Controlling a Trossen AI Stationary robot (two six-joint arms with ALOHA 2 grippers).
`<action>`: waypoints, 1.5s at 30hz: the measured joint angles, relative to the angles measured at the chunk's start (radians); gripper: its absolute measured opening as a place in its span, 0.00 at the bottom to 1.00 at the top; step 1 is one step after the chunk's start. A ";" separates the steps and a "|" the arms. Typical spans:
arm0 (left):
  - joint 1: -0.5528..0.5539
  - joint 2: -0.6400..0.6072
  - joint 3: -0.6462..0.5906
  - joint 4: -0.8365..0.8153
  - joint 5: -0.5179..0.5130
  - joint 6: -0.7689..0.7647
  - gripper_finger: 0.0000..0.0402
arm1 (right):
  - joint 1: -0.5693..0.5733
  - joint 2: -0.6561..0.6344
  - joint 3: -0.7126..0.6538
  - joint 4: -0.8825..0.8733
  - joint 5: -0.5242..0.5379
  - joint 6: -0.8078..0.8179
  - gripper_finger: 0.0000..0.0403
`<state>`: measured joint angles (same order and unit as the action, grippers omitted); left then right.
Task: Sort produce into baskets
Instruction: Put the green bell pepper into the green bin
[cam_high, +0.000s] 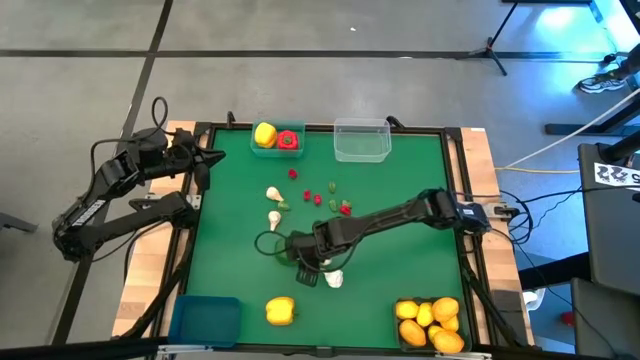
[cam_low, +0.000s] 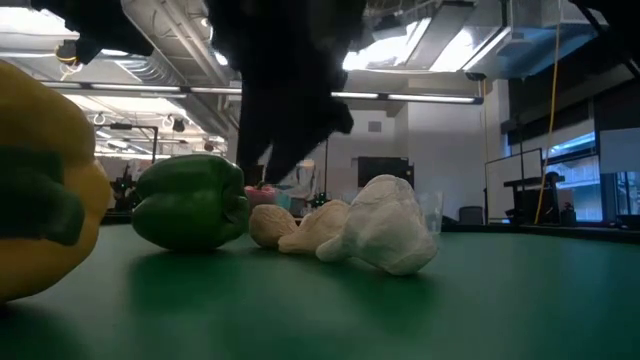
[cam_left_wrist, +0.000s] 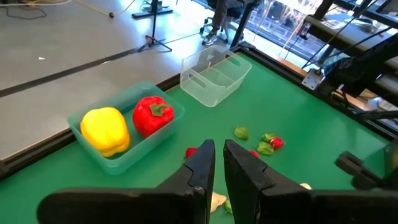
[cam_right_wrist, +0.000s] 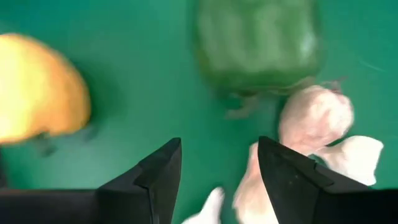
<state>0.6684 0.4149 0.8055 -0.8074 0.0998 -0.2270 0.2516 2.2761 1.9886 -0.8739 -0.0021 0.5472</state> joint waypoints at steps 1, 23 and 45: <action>0.000 0.000 0.000 0.000 0.000 0.007 0.08 | -0.006 0.001 -0.016 0.020 0.014 0.007 0.51; 0.000 0.000 0.000 0.001 0.000 0.030 0.08 | -0.061 0.001 -0.131 0.225 -0.008 0.026 0.51; -0.047 -0.004 -0.113 -0.074 0.454 -0.084 0.06 | -0.102 0.001 -0.131 0.229 0.002 -0.006 0.24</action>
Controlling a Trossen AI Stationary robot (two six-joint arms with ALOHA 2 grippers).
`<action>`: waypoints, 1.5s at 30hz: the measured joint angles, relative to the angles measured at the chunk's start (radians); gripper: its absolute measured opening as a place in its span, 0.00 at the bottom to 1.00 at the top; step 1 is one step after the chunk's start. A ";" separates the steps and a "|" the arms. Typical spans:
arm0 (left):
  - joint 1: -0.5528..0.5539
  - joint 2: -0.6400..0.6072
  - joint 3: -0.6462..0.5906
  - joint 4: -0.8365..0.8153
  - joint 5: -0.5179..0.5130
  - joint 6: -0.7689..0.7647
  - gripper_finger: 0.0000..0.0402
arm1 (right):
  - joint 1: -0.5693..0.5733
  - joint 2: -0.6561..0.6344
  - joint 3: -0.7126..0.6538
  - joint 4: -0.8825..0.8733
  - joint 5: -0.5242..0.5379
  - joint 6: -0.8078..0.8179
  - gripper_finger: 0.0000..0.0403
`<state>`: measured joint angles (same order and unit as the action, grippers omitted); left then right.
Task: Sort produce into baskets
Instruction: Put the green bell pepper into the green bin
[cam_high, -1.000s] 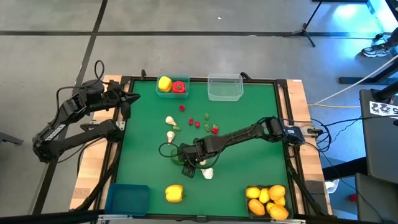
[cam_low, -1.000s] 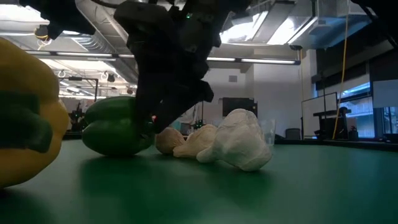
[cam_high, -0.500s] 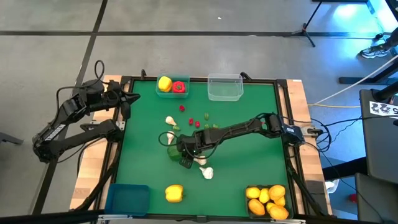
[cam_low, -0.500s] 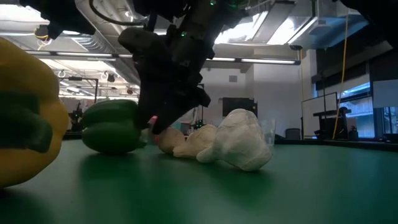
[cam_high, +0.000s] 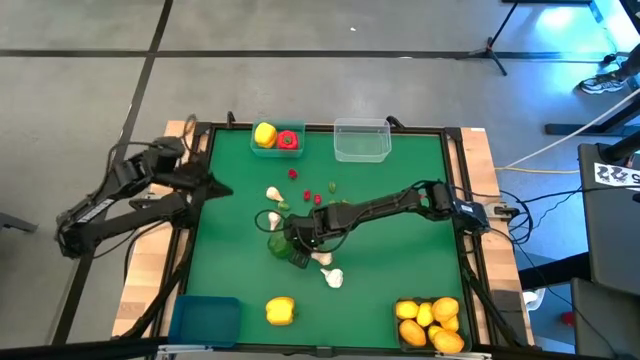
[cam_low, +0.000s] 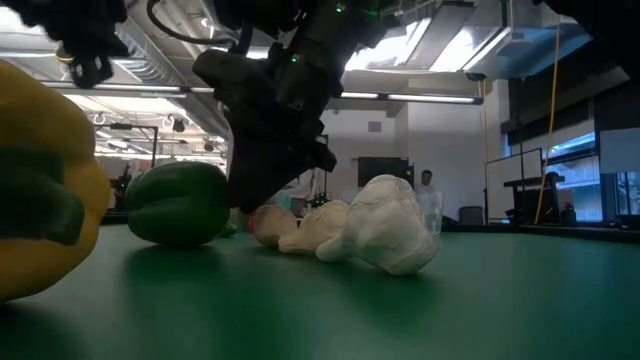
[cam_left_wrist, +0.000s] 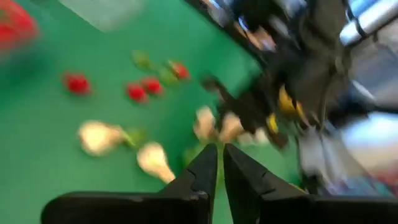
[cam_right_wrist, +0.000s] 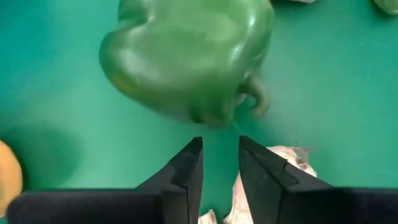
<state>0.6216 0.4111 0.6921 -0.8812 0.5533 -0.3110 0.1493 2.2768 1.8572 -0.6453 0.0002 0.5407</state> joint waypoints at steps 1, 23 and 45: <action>-0.016 -0.001 -0.017 -0.023 -0.002 0.010 0.05 | 0.000 0.000 0.000 0.000 0.000 0.000 0.24; -0.621 0.083 -0.338 0.436 -0.397 -0.491 0.00 | -0.012 0.000 0.000 -0.012 0.045 0.023 0.24; -1.006 0.510 -0.338 0.902 -0.745 -0.655 0.00 | -0.079 -0.013 0.004 -0.042 -0.036 0.051 0.24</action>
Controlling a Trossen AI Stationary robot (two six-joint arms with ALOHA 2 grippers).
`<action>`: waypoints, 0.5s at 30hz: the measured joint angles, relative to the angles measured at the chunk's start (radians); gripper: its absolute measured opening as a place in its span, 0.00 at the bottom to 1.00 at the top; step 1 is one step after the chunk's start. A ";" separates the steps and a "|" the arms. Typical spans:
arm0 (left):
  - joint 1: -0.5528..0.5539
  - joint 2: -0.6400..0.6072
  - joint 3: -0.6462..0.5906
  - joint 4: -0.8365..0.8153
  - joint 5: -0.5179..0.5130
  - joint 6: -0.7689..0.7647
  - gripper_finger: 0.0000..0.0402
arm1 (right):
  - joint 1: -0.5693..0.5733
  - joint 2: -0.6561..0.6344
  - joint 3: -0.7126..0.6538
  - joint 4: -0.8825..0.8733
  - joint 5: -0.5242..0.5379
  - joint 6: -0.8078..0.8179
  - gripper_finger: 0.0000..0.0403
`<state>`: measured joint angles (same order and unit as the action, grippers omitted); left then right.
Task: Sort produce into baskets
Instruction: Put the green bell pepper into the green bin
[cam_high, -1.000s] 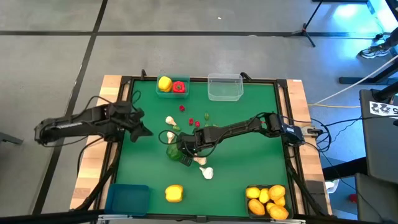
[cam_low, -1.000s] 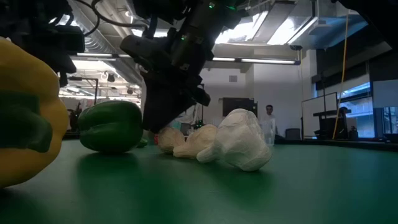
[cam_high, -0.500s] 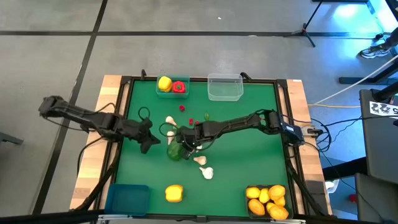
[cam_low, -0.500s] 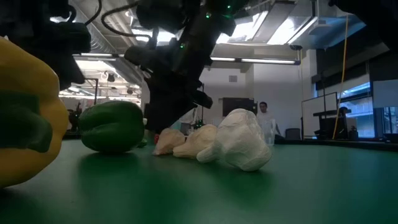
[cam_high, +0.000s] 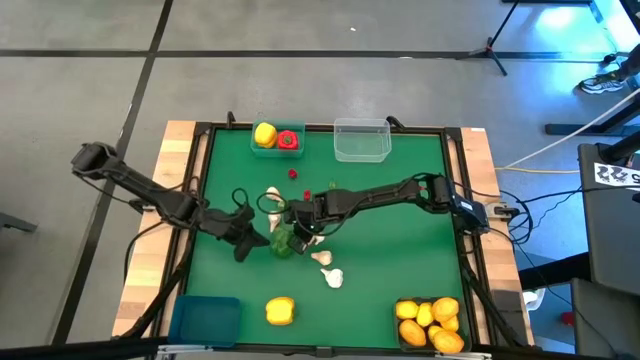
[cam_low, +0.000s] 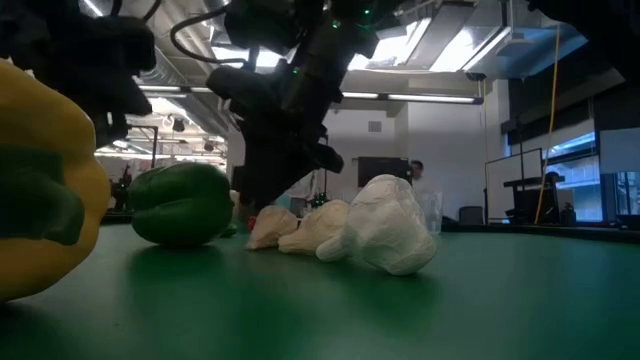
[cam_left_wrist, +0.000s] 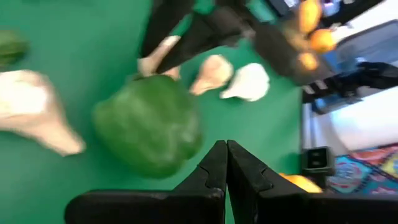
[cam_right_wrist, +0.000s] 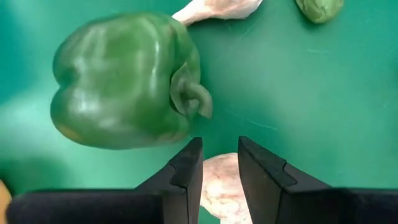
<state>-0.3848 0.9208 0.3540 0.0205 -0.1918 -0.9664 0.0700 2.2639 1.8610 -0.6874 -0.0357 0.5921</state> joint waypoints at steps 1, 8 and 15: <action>-0.013 0.011 0.000 0.020 -0.012 0.001 0.00 | 0.000 0.000 0.000 -0.003 0.000 -0.002 0.24; -0.077 0.118 0.001 0.024 -0.157 0.003 0.00 | -0.001 -0.001 0.000 -0.005 0.001 -0.002 0.24; -0.092 0.263 0.076 0.022 -0.236 0.064 0.00 | -0.001 -0.003 0.000 -0.026 0.008 0.004 0.24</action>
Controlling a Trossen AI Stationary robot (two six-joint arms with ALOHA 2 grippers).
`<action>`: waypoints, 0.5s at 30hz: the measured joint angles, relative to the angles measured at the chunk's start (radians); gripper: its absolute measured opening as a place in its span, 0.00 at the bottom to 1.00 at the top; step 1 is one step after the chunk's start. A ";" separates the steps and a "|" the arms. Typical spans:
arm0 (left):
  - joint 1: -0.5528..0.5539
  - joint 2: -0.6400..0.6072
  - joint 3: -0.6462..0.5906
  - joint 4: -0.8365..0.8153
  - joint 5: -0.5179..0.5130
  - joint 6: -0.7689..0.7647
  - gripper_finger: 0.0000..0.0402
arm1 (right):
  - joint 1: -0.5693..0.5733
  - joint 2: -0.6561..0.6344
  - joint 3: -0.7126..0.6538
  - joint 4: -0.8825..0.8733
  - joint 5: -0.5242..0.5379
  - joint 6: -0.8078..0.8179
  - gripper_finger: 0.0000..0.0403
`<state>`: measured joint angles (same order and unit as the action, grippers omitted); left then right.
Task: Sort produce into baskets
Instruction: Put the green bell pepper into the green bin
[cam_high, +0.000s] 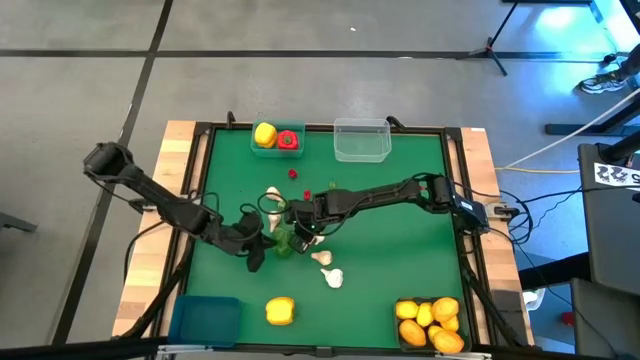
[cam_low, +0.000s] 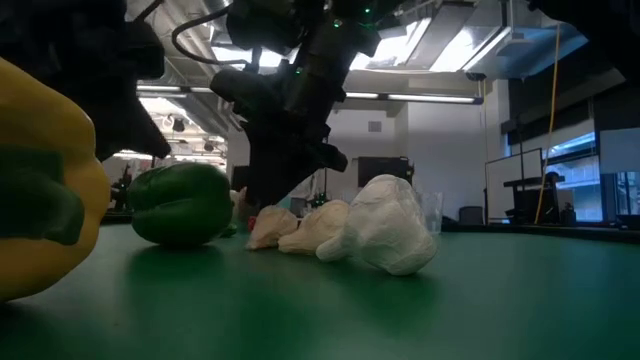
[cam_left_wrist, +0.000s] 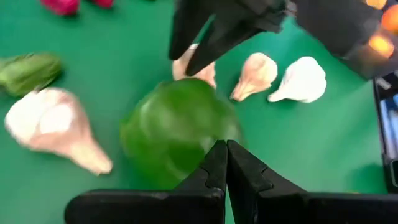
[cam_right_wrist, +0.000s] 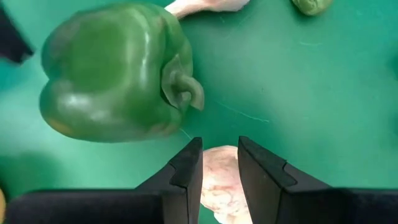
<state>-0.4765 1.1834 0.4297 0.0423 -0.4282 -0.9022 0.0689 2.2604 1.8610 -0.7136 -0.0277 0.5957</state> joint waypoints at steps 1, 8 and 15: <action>-0.003 0.015 0.016 -0.002 0.000 0.019 0.00 | 0.000 0.000 0.000 -0.003 0.000 0.001 0.24; -0.005 0.089 0.082 -0.009 0.026 0.064 0.00 | 0.001 0.000 0.000 -0.001 0.000 0.002 0.24; -0.037 0.145 0.082 -0.081 0.053 0.050 0.00 | 0.001 0.000 0.000 -0.002 -0.001 0.002 0.24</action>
<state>-0.5138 1.3289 0.5121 -0.0385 -0.3748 -0.8527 0.0700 2.2601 1.8614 -0.7158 -0.0284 0.5980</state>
